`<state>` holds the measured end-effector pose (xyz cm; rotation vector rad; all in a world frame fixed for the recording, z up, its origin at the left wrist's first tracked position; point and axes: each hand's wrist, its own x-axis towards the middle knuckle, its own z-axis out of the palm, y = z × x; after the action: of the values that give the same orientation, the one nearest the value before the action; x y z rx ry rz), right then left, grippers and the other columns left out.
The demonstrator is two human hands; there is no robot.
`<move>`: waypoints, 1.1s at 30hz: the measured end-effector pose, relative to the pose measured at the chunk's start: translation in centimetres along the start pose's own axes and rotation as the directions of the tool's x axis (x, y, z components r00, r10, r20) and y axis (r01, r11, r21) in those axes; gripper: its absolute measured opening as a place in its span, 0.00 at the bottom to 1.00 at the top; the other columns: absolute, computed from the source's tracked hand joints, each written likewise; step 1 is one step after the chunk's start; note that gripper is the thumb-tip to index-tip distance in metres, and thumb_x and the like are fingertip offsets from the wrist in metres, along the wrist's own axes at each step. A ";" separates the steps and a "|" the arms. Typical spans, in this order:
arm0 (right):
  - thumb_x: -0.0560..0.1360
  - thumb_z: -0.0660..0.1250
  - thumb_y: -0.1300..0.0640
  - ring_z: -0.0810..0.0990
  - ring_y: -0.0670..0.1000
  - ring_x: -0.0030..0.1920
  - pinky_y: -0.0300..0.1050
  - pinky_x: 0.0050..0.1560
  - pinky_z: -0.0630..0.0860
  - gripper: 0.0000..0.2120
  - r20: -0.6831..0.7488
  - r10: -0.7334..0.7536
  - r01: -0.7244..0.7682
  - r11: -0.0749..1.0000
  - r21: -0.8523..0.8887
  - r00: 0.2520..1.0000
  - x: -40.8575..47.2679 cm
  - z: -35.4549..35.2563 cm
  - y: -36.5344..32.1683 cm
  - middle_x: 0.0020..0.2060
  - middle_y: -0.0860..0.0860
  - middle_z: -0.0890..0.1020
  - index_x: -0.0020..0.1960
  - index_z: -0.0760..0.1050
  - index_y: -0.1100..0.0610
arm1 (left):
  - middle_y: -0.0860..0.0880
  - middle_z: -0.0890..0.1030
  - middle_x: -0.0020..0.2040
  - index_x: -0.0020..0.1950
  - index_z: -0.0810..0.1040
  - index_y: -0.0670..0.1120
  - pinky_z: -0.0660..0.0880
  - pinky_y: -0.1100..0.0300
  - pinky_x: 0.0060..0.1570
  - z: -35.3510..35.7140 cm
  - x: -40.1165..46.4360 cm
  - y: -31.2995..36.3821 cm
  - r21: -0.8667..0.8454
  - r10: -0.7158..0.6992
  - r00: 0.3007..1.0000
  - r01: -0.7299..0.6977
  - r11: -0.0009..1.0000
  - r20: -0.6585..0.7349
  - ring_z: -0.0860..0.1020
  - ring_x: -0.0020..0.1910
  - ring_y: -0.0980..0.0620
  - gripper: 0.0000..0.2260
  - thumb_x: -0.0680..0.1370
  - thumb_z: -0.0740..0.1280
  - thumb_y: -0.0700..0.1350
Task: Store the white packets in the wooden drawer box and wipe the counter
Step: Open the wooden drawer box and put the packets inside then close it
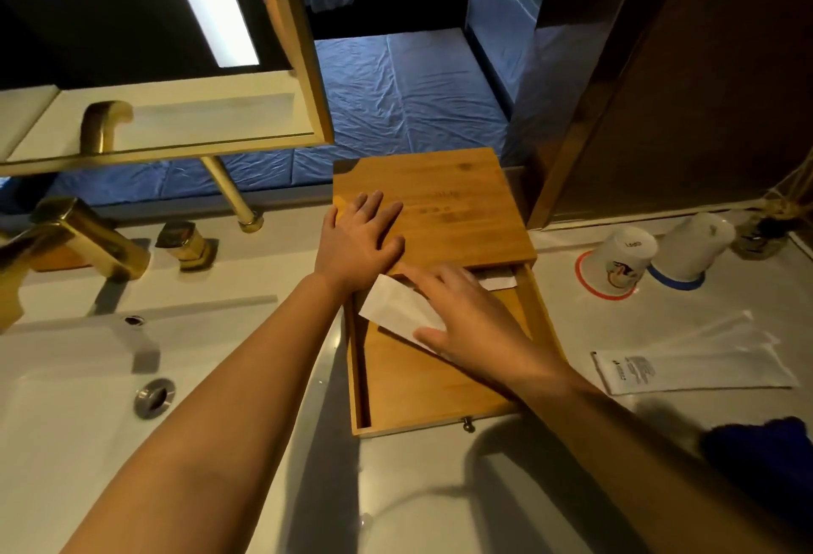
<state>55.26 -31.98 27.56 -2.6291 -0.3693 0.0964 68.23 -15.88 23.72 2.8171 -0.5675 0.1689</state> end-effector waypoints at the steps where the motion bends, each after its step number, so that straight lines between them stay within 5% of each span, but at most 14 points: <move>1: 0.71 0.69 0.50 0.69 0.50 0.64 0.45 0.58 0.71 0.29 -0.036 0.007 -0.009 0.997 -0.073 0.999 -1.1 0.6 0.5 0.64 0.48 0.71 0.69 0.61 0.44 | 0.48 0.60 0.76 0.73 0.61 0.57 0.50 0.42 0.71 0.0 0.1 -0.1 -0.003 -0.004 1.000 0.004 1.000 0.006 0.55 0.76 0.47 0.26 0.76 0.51 0.61; 8: 0.76 0.63 0.52 0.68 0.51 0.62 0.44 0.58 0.70 0.16 0.108 0.103 -0.073 0.965 -0.253 0.989 -4.1 2.1 2.4 0.61 0.50 0.73 0.64 0.70 0.50 | 0.48 0.60 0.77 0.73 0.61 0.57 0.49 0.43 0.72 0.1 0.0 -0.1 -0.019 -0.001 1.000 0.001 1.000 0.008 0.55 0.76 0.48 0.26 0.76 0.51 0.61; 21: 0.76 0.63 0.61 0.75 0.52 0.54 0.40 0.47 0.70 0.11 0.163 -0.184 0.219 0.948 -0.232 0.969 -2.9 0.9 3.9 0.52 0.51 0.80 0.56 0.74 0.52 | 0.48 0.59 0.77 0.73 0.61 0.57 0.48 0.43 0.72 -0.2 -0.1 0.0 -0.037 -0.004 1.000 0.005 0.999 0.014 0.54 0.76 0.48 0.26 0.75 0.51 0.61; 25: 0.74 0.66 0.61 0.76 0.52 0.54 0.44 0.50 0.76 0.11 0.073 -0.222 0.233 0.937 -0.260 0.972 -2.3 0.2 4.0 0.53 0.52 0.81 0.56 0.76 0.53 | 0.48 0.59 0.77 0.73 0.61 0.57 0.48 0.43 0.72 -0.2 -0.1 0.0 -0.031 -0.002 1.000 0.002 1.000 0.015 0.54 0.76 0.47 0.26 0.76 0.52 0.60; 30: 0.78 0.60 0.56 0.68 0.52 0.65 0.46 0.64 0.68 0.16 0.081 -0.116 0.135 0.949 -0.284 0.990 -1.9 1.4 4.1 0.65 0.52 0.73 0.65 0.70 0.51 | 0.48 0.59 0.77 0.74 0.60 0.57 0.48 0.43 0.72 -0.2 -0.1 -0.1 -0.034 -0.004 1.000 0.005 0.999 0.024 0.54 0.76 0.48 0.26 0.76 0.51 0.61; 33: 0.79 0.58 0.53 0.67 0.54 0.67 0.50 0.63 0.67 0.18 0.093 -0.109 0.133 0.940 -0.313 0.990 -2.1 2.4 3.7 0.67 0.52 0.72 0.68 0.67 0.50 | 0.48 0.59 0.77 0.73 0.60 0.57 0.48 0.43 0.72 -0.2 -0.1 -0.1 -0.037 -0.003 1.000 0.004 0.999 0.016 0.54 0.76 0.48 0.26 0.76 0.51 0.61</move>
<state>53.81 -34.63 23.66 -2.9183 -0.6174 0.1011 68.18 -15.72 23.87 2.7860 -0.5632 0.1347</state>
